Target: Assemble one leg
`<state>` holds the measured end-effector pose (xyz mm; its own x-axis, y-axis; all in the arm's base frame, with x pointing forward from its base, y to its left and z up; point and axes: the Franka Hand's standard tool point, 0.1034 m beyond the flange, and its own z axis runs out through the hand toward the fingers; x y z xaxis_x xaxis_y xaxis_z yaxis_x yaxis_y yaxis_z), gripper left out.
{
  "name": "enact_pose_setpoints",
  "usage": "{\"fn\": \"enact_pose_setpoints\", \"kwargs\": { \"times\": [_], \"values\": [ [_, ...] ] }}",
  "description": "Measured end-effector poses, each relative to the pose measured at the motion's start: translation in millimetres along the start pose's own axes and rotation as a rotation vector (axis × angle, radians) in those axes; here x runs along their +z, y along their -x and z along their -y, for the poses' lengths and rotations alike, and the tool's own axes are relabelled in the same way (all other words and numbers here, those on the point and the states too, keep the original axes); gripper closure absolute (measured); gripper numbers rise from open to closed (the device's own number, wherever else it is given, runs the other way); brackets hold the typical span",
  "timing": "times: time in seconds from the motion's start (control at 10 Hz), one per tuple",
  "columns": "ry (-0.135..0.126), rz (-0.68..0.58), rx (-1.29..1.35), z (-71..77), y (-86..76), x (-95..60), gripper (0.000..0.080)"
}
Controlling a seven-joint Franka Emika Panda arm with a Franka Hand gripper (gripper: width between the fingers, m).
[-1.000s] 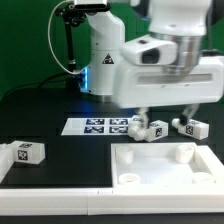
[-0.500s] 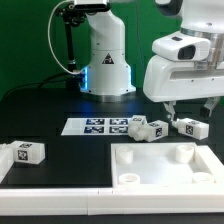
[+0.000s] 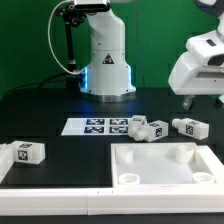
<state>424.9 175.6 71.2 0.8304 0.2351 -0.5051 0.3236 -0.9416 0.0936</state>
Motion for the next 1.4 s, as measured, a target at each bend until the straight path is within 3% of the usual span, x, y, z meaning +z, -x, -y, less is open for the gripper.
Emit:
{"fn": "enact_pose_setpoints", "kwargs": {
  "times": [0.1, 0.4, 0.6, 0.9, 1.1, 1.2, 1.4],
  "values": [
    [0.004, 0.046, 0.011, -4.0, -7.5, -0.3, 0.0151],
    [0.039, 0.266, 0.039, -0.8, -5.4, 14.3, 0.0151],
    [0.052, 0.266, 0.025, 7.8, -13.8, 13.5, 0.0151],
    [0.049, 0.266, 0.029, 6.5, -14.1, 15.3, 0.0151],
    [0.054, 0.29, 0.08, 23.5, -12.2, 28.3, 0.0151],
    [0.067, 0.288, 0.072, 23.3, -12.3, 29.0, 0.0151],
    [0.064, 0.288, 0.075, 21.5, -12.8, 29.4, 0.0151]
  ]
}}
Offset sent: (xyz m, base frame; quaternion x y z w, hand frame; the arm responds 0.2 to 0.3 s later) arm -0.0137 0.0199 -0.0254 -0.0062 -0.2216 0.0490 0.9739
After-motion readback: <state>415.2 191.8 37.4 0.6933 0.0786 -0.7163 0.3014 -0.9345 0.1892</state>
